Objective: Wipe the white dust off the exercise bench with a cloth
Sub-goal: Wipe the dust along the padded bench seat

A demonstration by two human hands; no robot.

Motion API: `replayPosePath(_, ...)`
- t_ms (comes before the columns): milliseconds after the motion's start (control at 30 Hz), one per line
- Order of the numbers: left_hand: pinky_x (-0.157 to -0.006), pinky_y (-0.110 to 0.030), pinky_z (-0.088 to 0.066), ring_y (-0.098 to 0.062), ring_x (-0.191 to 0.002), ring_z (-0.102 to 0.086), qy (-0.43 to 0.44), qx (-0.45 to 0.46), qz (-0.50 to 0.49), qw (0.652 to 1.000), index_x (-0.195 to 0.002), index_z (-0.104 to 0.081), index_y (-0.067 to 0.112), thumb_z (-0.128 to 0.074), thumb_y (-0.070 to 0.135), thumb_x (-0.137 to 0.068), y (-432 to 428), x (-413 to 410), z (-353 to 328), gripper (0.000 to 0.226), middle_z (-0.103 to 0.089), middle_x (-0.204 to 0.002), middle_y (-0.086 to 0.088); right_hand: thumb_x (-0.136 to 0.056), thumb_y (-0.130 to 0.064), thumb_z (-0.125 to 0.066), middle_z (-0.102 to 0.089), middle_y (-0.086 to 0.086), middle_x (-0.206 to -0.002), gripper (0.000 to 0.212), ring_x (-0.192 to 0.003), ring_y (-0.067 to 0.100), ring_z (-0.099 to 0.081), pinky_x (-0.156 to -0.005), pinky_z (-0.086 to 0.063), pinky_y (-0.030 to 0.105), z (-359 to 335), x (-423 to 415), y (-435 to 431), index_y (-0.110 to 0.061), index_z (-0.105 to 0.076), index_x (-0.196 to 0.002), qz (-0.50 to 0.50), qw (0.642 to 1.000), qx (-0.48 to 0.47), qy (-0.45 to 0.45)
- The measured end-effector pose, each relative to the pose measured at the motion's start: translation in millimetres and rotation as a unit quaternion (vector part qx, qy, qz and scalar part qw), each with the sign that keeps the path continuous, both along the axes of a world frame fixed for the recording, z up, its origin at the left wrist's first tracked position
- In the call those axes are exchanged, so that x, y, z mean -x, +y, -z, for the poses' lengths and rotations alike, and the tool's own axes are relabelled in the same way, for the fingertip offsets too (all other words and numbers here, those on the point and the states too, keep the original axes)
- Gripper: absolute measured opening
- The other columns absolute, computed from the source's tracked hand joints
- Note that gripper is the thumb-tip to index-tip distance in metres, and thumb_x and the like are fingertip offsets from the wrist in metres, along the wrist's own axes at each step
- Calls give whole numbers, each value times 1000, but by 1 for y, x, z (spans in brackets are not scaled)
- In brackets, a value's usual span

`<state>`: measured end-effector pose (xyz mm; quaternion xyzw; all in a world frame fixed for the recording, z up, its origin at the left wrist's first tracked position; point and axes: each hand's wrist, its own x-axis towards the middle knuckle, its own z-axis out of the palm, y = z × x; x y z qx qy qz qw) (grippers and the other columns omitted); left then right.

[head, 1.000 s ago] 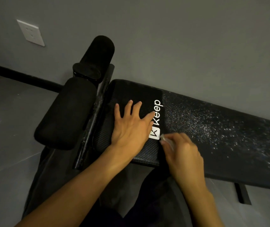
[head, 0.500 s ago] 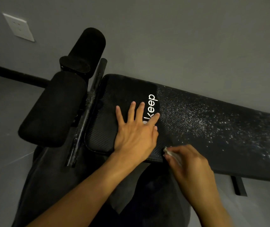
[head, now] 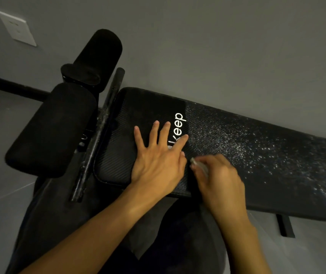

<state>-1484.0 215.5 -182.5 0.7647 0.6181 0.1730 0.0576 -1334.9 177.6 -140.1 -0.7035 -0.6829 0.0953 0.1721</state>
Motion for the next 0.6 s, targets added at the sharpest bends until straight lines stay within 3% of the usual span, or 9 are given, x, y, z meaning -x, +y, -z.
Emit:
replayPosePath(133,-117,-77,-11,-39,-154,-24,-3,-4,-7,1000,-150,-48,32,-31,45,-98,-1,0,0,56,-36,-162,-16,-99,-39,-57,-59,-1,-113,25,-94,27,-65,-75,-52,41,0,13,51,-24,-66,-117,20,1000,-15,-9)
replayPosePath(233,-117,-77,-11,-39,-154,-24,-4,-5,-7,1000,-150,-48,31,-30,45,-98,0,0,1,57,-36,-163,-16,-99,-38,-58,-60,-4,-112,23,-93,24,-65,-70,-48,36,-1,14,43,-25,-67,-116,12,1000,-12,-6)
replayPosePath(367,-118,-76,-9,-38,-155,-22,5,0,-10,1000,-152,-45,32,-27,46,-98,0,-1,1,59,-34,-164,-16,-96,-39,-62,-62,-8,-111,20,-94,21,-65,-76,-54,40,-3,8,27,-29,-68,-112,-1,1000,-5,11)
replayPosePath(600,-118,-76,-11,-38,-155,-21,4,7,-8,1000,-153,-44,29,-27,45,-97,0,0,-1,60,-33,-164,-15,-100,-36,-57,-61,3,-117,26,-97,28,-65,-71,-42,33,-5,18,72,-22,-67,-118,19,999,-11,-29)
